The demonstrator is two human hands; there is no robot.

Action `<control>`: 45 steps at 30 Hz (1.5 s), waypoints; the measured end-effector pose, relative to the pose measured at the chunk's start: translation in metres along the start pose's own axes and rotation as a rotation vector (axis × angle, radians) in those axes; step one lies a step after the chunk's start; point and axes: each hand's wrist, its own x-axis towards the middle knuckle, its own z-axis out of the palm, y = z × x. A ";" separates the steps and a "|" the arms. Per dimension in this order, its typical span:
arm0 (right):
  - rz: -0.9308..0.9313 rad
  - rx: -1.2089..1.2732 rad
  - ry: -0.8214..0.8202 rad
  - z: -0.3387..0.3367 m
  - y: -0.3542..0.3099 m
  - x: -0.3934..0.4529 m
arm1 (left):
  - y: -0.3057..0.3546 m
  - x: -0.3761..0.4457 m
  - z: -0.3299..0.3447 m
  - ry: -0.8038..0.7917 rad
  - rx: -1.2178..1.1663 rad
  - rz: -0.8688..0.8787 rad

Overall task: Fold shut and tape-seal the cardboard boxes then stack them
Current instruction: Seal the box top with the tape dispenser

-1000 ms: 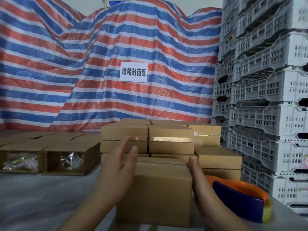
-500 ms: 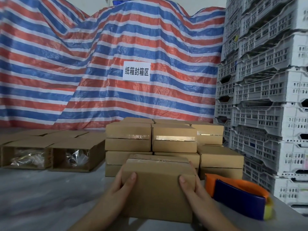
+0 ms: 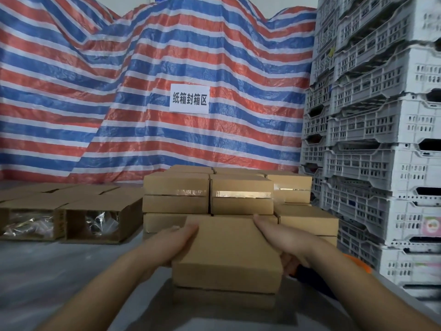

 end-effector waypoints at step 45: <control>-0.222 0.971 0.561 -0.208 0.096 0.117 | 0.147 0.175 0.193 0.604 0.766 0.737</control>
